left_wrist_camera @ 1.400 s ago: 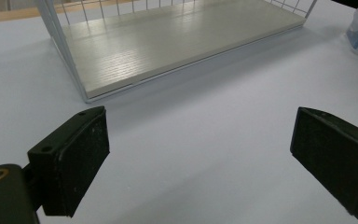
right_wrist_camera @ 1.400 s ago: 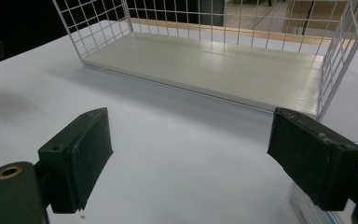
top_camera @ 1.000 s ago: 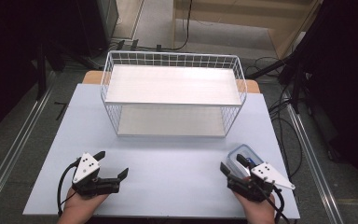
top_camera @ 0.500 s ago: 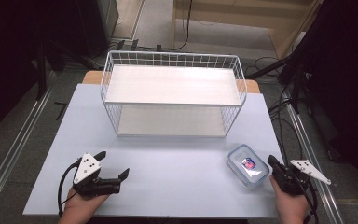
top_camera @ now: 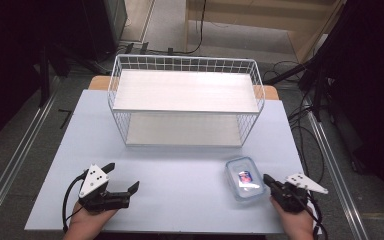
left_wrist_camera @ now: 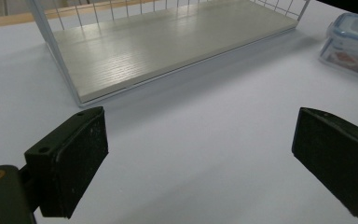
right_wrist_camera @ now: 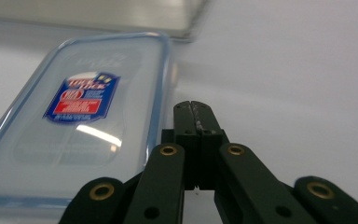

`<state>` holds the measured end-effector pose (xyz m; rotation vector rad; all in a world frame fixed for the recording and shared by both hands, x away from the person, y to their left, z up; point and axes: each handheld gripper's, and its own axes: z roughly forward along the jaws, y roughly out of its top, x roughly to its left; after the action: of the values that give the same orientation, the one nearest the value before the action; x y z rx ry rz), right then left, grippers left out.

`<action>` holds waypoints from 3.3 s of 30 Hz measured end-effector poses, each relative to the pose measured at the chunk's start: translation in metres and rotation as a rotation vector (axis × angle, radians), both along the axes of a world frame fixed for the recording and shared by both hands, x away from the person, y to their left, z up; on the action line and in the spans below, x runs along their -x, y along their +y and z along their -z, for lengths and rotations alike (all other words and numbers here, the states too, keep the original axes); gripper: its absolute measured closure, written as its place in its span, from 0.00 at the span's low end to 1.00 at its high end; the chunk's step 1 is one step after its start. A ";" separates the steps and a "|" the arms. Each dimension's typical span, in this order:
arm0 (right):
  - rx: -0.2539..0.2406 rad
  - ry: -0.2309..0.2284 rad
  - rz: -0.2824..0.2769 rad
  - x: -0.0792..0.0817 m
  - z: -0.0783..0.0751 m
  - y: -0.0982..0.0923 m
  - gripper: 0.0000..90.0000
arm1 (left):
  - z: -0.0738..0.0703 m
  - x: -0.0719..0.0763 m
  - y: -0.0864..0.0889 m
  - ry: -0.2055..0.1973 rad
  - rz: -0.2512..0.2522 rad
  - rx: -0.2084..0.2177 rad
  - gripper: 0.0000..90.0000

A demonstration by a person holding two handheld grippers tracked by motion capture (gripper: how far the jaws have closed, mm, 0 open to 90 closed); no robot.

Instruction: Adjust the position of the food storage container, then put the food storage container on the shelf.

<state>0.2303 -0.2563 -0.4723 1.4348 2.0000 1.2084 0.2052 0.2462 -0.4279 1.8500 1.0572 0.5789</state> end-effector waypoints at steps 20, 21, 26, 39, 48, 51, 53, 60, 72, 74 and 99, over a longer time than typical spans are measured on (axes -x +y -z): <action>0.035 0.085 -0.274 0.027 0.002 0.084 1.00 | -0.005 0.000 0.006 -0.008 -0.015 0.029 0.05; 0.042 0.084 -0.292 0.029 0.002 0.091 1.00 | -0.005 0.000 0.006 -0.012 -0.015 0.031 0.05; 0.055 0.071 -0.389 0.032 0.002 0.134 1.00 | -0.004 0.000 0.006 -0.008 -0.017 0.035 0.05; -0.019 -0.021 -0.353 0.029 -0.018 0.134 1.00 | -0.004 -0.001 0.013 -0.003 -0.033 0.049 0.05; 0.042 -0.001 -0.194 -0.018 0.001 0.117 1.00 | -0.002 0.000 0.008 -0.009 -0.025 0.034 0.06; 0.042 -0.003 -0.225 -0.012 -0.001 0.124 1.00 | -0.001 -0.001 0.010 -0.005 -0.028 0.035 0.06; 0.040 -0.002 -0.234 -0.009 -0.001 0.126 1.00 | -0.001 -0.002 0.010 -0.001 -0.026 0.038 0.06; 0.028 -0.002 -0.273 0.004 -0.004 0.130 1.00 | -0.002 -0.001 0.010 -0.005 -0.024 0.032 0.06; -0.088 -0.038 -0.214 -0.002 -0.022 0.106 0.72 | 0.004 -0.005 0.011 0.016 -0.019 0.038 0.07; -0.102 -0.044 -0.203 -0.004 -0.025 0.106 0.61 | 0.005 -0.005 0.012 0.017 -0.017 0.034 0.07; -0.168 0.018 -0.261 -0.029 -0.024 0.124 0.25 | 0.022 -0.034 -0.048 0.189 0.089 0.152 0.12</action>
<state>0.2588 -0.1327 -0.4486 1.2905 2.1951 1.5086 0.2389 0.1980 -0.4502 1.8327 1.1040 0.2678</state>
